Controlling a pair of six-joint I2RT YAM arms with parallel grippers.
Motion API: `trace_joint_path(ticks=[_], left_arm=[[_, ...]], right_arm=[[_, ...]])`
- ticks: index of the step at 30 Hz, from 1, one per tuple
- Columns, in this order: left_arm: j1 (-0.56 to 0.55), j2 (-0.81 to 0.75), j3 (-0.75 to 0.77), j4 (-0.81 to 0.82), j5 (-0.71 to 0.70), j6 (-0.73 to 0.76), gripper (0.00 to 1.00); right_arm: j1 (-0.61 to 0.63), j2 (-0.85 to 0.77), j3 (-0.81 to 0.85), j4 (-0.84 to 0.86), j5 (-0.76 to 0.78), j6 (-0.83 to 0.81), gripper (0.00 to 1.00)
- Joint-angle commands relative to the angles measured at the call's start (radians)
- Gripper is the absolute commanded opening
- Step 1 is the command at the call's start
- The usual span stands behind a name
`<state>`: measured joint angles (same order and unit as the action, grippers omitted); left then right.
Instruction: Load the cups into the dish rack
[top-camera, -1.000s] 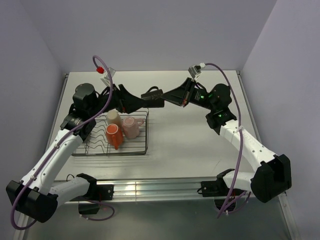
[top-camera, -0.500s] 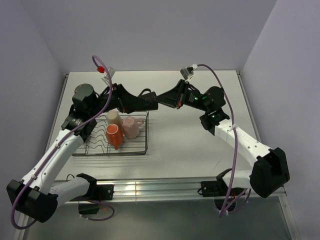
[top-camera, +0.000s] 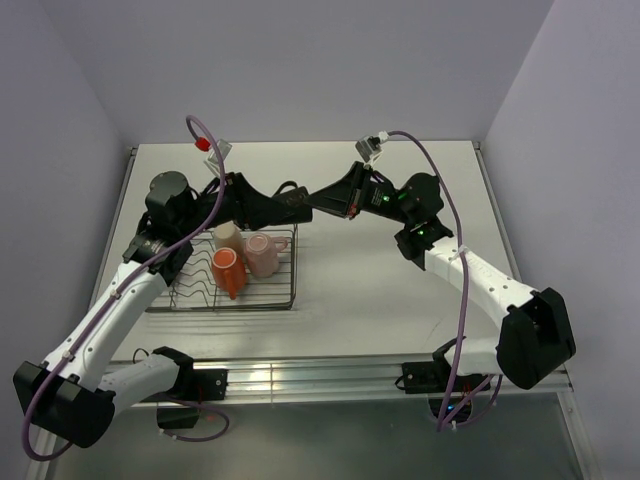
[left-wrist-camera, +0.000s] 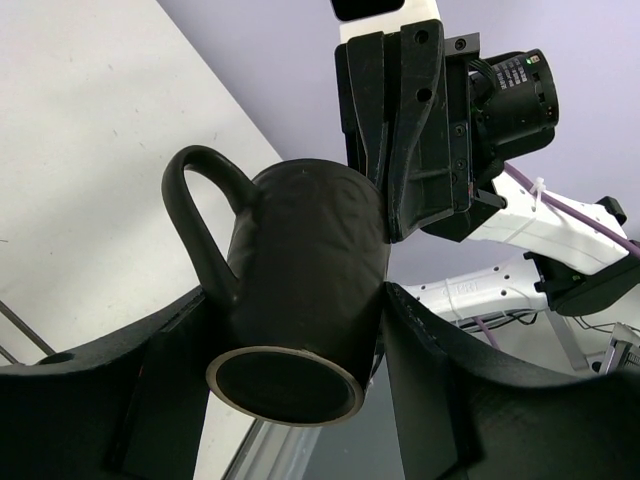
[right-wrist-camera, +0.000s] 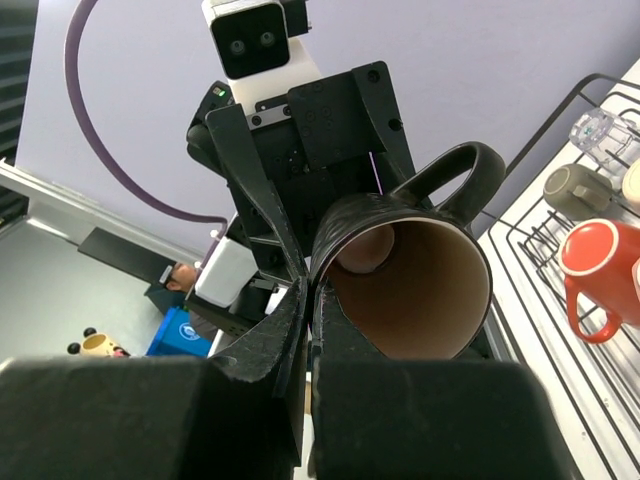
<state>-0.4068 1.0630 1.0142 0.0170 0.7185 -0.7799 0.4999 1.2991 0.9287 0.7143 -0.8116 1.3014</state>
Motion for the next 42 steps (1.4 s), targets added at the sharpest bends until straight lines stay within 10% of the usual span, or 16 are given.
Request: trace_joint_path(ticks=[1, 8, 16, 29, 33, 39, 42], left_arm=[[-0.009, -0.026, 0.004, -0.005, 0.073, 0.016, 0.28], [-0.010, -0.035, 0.003, -0.003, 0.088, 0.011, 0.27], [-0.013, -0.046, -0.011, -0.006, 0.082, 0.011, 0.72], [-0.018, -0.054, -0.020, -0.044, 0.050, 0.037, 0.78], [-0.018, -0.054, -0.020, -0.043, 0.058, 0.039, 0.65], [-0.017, -0.055, -0.009, -0.060, 0.047, 0.050, 0.04], [-0.018, -0.058, 0.020, -0.112, 0.012, 0.080, 0.00]], right_arm=[[0.014, 0.002, 0.022, 0.068, 0.052, -0.033, 0.00], [0.015, 0.014, 0.022, 0.068, 0.054, -0.033, 0.00], [0.015, 0.022, 0.015, 0.100, 0.063, -0.007, 0.00], [0.015, 0.031, 0.018, 0.116, 0.080, 0.018, 0.00], [0.015, 0.037, 0.010, 0.126, 0.084, 0.029, 0.00], [0.016, 0.039, 0.005, 0.125, 0.083, 0.022, 0.00], [0.017, 0.035, 0.005, 0.099, 0.086, 0.007, 0.00]])
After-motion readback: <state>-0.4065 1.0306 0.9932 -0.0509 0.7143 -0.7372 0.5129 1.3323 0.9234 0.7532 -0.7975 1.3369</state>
